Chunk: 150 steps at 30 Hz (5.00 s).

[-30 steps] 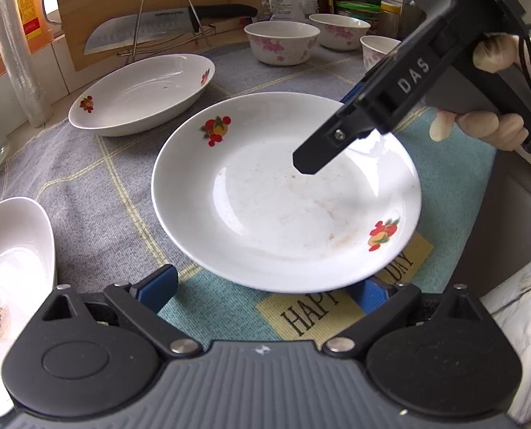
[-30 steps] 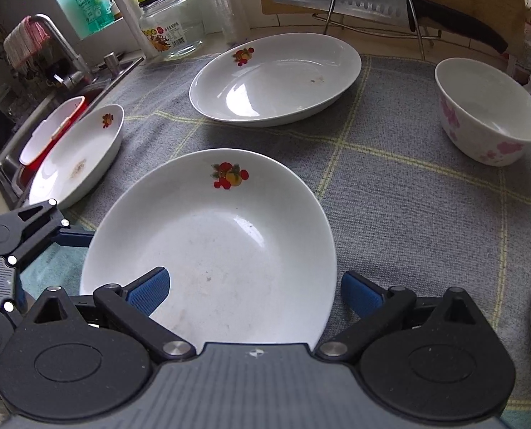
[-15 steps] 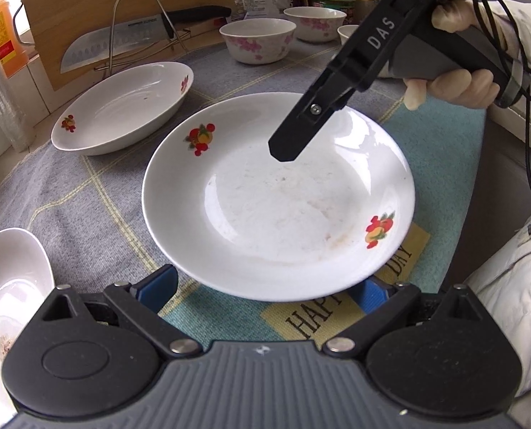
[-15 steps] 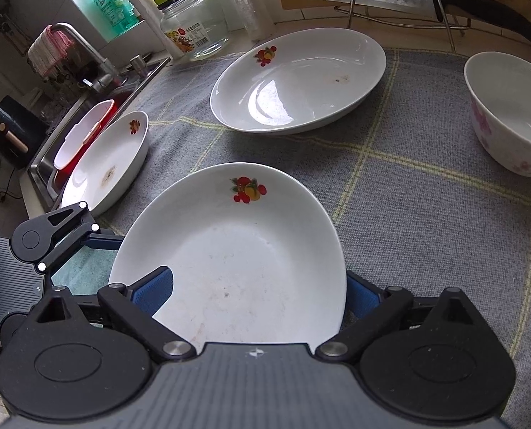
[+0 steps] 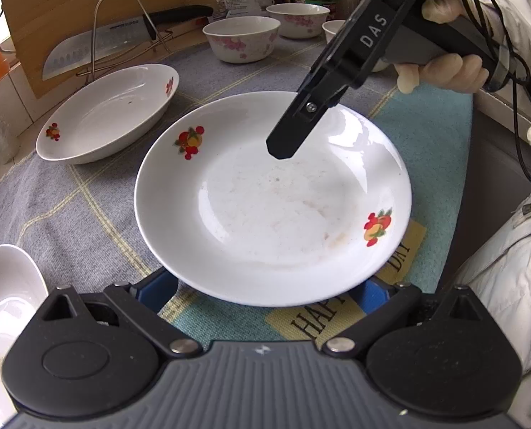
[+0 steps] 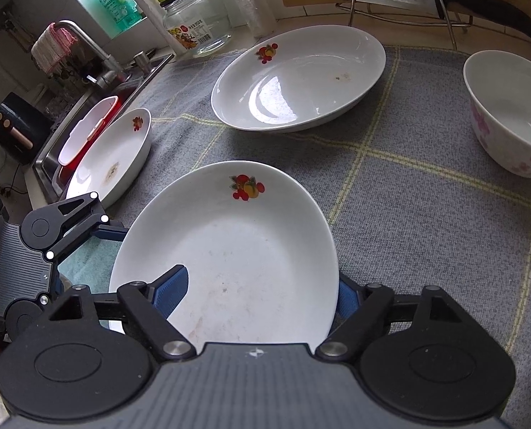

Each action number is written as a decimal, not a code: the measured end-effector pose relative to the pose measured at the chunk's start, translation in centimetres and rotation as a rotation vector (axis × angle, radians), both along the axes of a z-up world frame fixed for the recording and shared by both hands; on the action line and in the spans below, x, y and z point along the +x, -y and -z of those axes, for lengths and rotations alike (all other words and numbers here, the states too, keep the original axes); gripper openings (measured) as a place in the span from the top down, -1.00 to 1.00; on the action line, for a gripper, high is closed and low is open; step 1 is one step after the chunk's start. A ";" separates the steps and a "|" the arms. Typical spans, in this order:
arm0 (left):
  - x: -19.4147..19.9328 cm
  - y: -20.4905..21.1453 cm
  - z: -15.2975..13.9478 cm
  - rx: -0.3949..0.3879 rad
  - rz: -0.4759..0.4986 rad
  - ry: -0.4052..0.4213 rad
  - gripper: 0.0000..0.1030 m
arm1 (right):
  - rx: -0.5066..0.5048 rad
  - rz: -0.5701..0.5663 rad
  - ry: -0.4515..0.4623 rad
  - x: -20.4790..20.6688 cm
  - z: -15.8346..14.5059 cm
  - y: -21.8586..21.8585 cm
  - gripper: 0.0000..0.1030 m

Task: Organize plates and bowls
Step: 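Lift the flowered plate with the right tool while left keeps holding its plate, then bring the right tool's plate over the left tool's plate to stack them, then lower the nested plates onto the towel by the sink with both tools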

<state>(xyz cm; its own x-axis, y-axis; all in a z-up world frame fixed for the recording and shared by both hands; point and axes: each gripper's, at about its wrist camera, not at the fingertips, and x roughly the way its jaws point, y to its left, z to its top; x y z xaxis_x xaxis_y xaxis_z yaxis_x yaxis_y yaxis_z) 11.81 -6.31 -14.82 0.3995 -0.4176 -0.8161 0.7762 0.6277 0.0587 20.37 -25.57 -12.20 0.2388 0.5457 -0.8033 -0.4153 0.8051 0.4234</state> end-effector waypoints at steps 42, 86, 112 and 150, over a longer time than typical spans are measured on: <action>2.0 -1.5 0.0 -0.073 0.229 -0.005 -0.92 | 0.035 0.027 -0.035 0.4 0.0 0.1 -0.69; -0.3 -10.5 -4.6 -0.125 0.017 0.047 -0.91 | 0.041 -0.113 0.051 3.4 -4.6 -9.9 -0.69; -0.5 -19.8 -4.3 -0.115 -0.123 0.033 -0.91 | 0.020 -0.245 0.034 6.4 -3.5 -21.8 -0.70; 2.3 -21.3 -3.2 -0.163 -0.083 -0.069 -0.91 | -0.139 -0.223 0.046 6.4 -2.7 -24.5 -0.69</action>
<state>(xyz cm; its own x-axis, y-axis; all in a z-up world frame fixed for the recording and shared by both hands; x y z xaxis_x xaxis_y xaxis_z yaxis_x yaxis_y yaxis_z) 14.13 15.04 -11.60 0.3834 -0.5143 -0.7671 0.7202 0.6865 -0.1003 26.79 -1.03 -9.50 0.1635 0.4737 -0.8654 -0.6052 0.7409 0.2913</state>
